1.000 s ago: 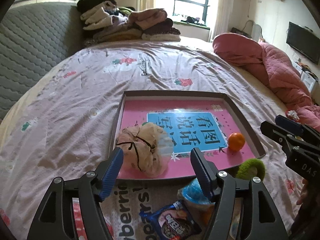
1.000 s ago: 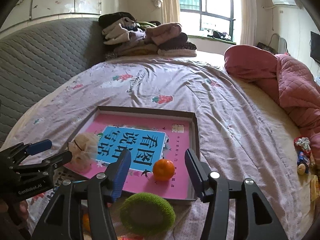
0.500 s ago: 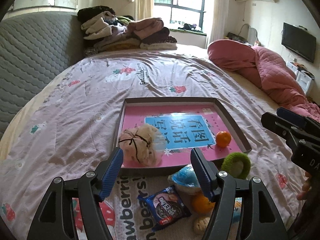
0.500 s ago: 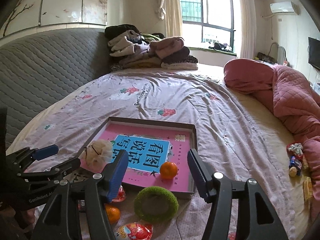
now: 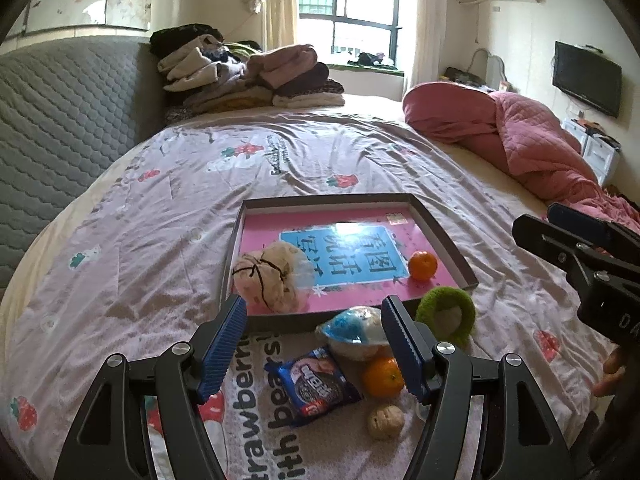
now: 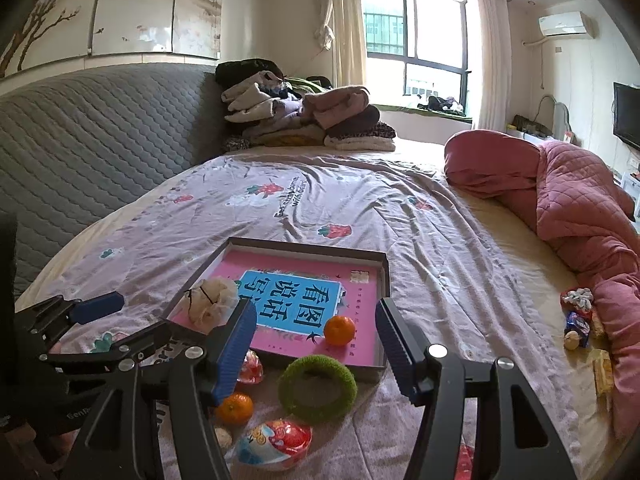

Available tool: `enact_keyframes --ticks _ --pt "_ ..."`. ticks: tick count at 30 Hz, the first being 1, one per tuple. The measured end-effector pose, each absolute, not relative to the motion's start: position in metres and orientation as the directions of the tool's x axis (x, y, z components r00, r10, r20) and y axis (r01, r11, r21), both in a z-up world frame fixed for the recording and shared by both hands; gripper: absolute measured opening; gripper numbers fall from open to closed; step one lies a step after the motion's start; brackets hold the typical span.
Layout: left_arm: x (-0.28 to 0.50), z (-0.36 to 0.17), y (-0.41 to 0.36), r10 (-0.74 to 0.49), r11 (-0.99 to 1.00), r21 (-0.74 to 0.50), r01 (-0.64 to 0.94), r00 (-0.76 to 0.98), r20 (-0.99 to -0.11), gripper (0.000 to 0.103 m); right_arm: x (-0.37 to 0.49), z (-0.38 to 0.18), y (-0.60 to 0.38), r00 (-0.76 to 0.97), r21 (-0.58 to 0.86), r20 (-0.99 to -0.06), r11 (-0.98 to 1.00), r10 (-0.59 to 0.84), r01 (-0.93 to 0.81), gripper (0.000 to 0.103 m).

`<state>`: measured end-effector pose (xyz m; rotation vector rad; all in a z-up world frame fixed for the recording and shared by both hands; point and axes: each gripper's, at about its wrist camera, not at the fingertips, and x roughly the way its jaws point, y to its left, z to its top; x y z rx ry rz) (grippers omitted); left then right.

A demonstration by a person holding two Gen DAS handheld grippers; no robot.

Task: Organize objects
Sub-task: 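Withdraw both tools from the tray toward the cookie pack and toy egg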

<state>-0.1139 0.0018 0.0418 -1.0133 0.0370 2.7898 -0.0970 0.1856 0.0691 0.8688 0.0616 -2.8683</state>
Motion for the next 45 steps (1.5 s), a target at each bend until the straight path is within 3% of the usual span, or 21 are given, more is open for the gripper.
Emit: enact_keyframes --ticks 45 --pt "-0.072 -0.009 -0.002 0.120 -0.984 0.009 -0.177 -0.703 -0.701 0.071 -0.057 0.012 0.185 -0.753 -0.023 -0.653 -0.991 -0.083 0.130 0.063"
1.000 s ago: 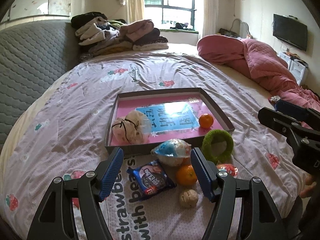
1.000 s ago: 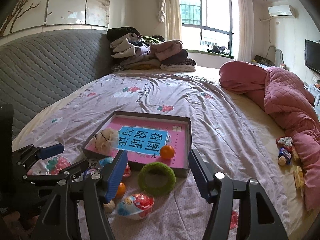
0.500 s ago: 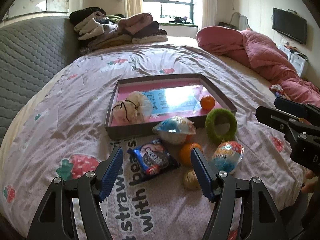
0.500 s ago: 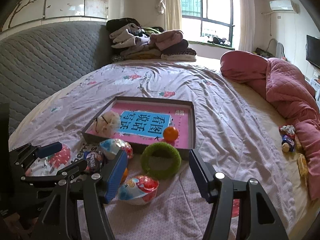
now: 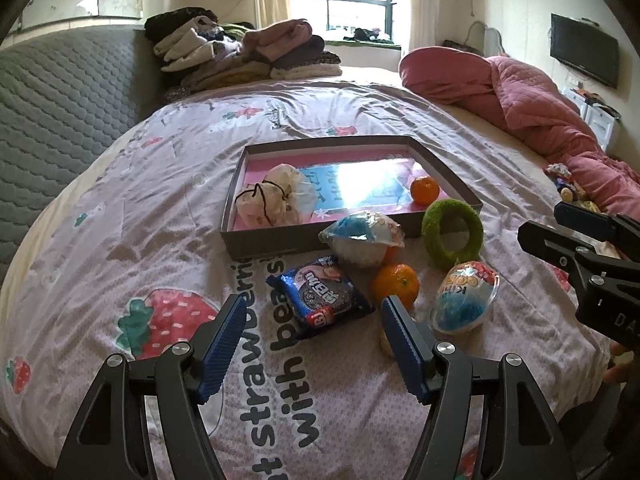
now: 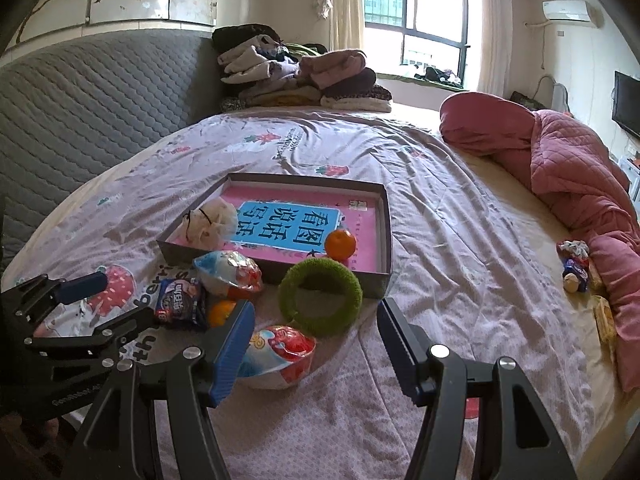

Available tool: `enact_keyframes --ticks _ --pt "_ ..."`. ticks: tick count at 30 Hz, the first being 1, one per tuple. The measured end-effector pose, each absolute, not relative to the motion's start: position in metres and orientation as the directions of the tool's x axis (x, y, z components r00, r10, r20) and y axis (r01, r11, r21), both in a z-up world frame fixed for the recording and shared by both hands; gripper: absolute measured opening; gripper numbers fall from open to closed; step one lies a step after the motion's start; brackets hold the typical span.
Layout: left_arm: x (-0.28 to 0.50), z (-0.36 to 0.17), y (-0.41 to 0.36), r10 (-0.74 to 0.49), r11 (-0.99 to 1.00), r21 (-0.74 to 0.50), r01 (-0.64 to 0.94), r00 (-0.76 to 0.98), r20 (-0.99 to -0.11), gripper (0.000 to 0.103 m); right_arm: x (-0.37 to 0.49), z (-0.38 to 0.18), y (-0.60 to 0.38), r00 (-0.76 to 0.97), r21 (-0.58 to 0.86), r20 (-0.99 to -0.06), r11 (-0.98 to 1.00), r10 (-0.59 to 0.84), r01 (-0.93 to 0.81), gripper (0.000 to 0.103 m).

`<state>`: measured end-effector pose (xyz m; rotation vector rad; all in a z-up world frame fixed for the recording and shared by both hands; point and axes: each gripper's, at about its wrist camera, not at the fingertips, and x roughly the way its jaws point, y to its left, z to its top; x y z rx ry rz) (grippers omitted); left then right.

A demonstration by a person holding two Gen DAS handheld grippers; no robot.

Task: Organize objects
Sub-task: 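Withdraw both tools from the tray toward the cookie pack and toy egg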

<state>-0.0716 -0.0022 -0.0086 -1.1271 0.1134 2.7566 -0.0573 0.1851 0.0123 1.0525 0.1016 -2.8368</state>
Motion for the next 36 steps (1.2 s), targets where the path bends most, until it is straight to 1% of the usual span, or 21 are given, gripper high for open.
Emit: enact_keyframes --ticks 19,36 --pt "-0.076 -0.030 0.004 0.125 -0.983 -0.001 -0.183 -0.666 -0.735 0.071 -0.062 -0.004 0.195 -0.737 -0.013 -0.671 -0.993 -0.077 0.116 0.063" --pt "-0.078 -0.048 0.009 0.123 -0.981 0.005 -0.195 -0.642 -0.757 0.071 -0.060 -0.024 0.182 -0.704 0.018 -0.701 -0.989 -0.116 0.146 0.063"
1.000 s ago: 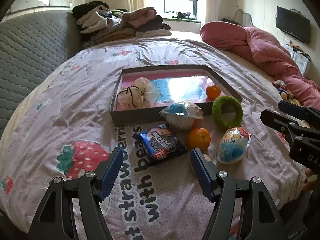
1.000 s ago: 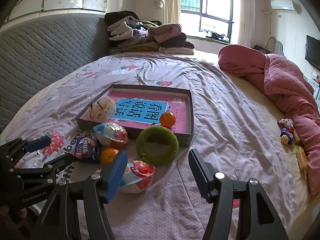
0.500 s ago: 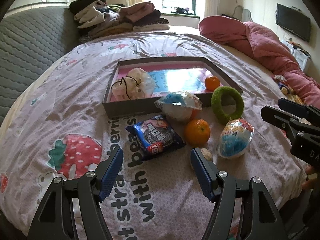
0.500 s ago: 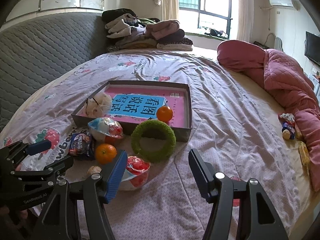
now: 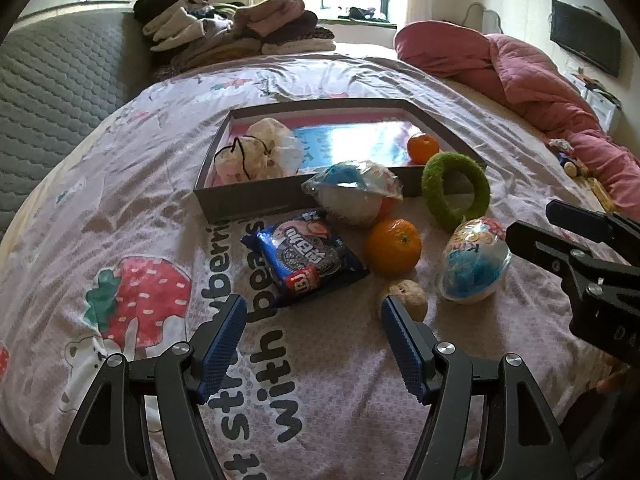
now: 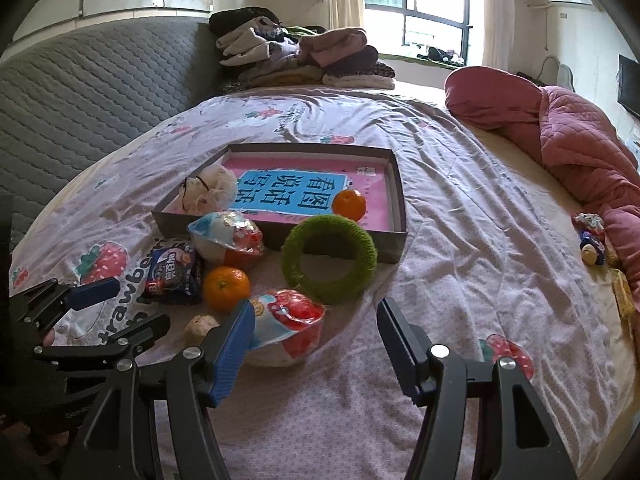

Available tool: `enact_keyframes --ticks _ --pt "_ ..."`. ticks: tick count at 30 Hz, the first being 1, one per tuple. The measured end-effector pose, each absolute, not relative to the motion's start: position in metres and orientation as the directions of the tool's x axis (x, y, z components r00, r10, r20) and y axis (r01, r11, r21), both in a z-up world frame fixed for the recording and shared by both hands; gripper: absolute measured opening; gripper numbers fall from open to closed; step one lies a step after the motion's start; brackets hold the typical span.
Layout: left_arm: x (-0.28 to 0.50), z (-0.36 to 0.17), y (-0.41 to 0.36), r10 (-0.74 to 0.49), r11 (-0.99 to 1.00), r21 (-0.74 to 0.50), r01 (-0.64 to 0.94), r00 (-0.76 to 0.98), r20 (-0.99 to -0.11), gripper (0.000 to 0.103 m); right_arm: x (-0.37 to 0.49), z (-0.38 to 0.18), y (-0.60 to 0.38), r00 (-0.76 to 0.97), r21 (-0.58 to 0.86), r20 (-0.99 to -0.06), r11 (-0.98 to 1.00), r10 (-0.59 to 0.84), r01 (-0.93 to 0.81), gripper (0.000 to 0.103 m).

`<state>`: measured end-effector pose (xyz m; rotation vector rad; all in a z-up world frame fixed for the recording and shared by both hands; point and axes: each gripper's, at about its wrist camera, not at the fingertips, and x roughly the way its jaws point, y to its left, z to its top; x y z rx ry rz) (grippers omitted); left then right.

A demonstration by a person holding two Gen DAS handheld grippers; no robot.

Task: Organize objects
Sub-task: 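Withdraw both tools from the tray toward the cookie pack and toy egg, then grasp the blue cookie pack with the left tool while the right tool grasps the red-white toy egg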

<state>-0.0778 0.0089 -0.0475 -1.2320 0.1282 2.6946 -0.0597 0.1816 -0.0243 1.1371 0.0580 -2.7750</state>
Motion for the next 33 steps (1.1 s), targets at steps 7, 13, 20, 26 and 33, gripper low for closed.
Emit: enact_keyframes --ticks 7,13,20,26,33 --pt "-0.079 -0.052 0.005 0.113 -0.981 0.020 -0.193 -0.652 -0.750 0.071 -0.060 -0.028 0.177 -0.696 0.024 -0.706 -0.988 -0.126 0.155 0.063" --pt "-0.080 -0.057 0.000 0.136 -0.978 0.009 -0.210 -0.661 -0.738 0.071 -0.061 -0.029 0.176 -0.696 0.029 -0.706 -0.987 -0.131 0.156 0.063" --pt "-0.086 -0.062 -0.004 0.157 -0.971 0.016 -0.240 -0.680 -0.716 0.071 -0.064 -0.032 0.175 -0.698 0.036 -0.702 -0.986 -0.139 0.160 0.063" --pt "-0.096 -0.070 -0.007 0.159 -0.967 0.026 -0.253 -0.680 -0.715 0.071 -0.068 -0.036 0.173 -0.693 0.041 -0.707 -0.986 -0.142 0.161 0.063" --pt "-0.110 -0.077 -0.013 0.179 -0.965 0.004 -0.262 -0.671 -0.719 0.074 -0.071 -0.043 0.170 -0.680 0.053 -0.716 -0.984 -0.157 0.170 0.063"
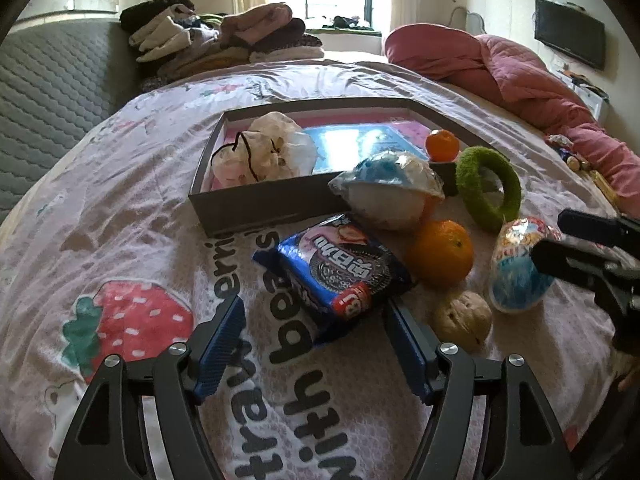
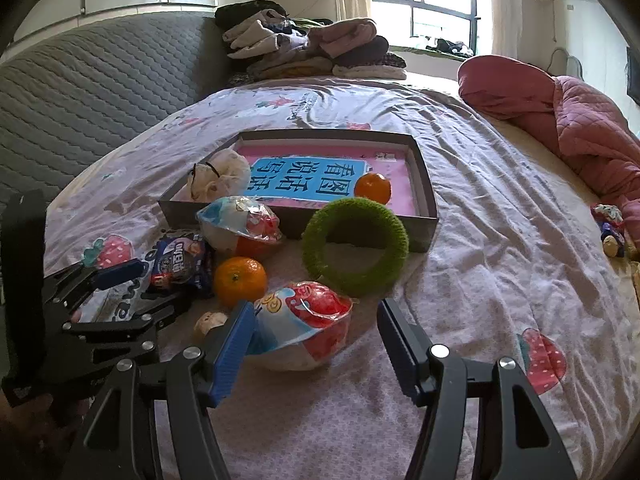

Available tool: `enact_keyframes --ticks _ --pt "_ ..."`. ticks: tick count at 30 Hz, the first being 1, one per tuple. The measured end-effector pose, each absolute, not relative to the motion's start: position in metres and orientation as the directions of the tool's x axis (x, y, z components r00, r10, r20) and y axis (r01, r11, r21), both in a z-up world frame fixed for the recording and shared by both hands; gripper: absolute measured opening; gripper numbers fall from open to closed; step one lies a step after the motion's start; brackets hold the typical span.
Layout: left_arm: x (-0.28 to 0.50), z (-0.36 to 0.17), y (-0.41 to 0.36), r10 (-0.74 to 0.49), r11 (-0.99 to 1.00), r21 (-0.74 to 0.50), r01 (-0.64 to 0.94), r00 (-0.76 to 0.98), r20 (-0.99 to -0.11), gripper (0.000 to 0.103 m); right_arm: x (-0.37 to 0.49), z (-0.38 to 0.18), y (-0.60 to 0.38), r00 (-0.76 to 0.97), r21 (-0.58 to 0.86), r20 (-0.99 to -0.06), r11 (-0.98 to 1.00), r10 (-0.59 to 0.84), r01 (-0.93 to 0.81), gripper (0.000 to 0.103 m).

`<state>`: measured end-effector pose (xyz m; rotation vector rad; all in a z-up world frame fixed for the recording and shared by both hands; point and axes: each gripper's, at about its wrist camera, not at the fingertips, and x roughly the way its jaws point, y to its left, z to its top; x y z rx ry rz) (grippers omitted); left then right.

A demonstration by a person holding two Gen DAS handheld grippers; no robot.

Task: Organize objects
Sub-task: 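Grasp the blue cookie pack with the left tool while the right tool grasps the red-white toy egg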

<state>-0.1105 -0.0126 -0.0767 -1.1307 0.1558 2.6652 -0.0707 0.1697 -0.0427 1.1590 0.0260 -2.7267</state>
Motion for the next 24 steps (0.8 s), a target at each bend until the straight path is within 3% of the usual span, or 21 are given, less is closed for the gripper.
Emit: enact_keyframes --ticks 12,24 --pt "-0.138 -0.078 -0.010 0.199 -0.962 -0.015 -0.272 -0.668 -0.717 0.074 -0.078 -0.051 0.168 -0.660 0.107 -0.726 -0.980 -0.193 0.169 0.063" --pt "-0.163 -0.081 -0.008 0.245 -0.953 -0.058 -0.298 -0.642 -0.727 0.082 -0.085 -0.059 0.165 -0.635 0.172 -0.732 -0.968 -0.249 0.182 0.063"
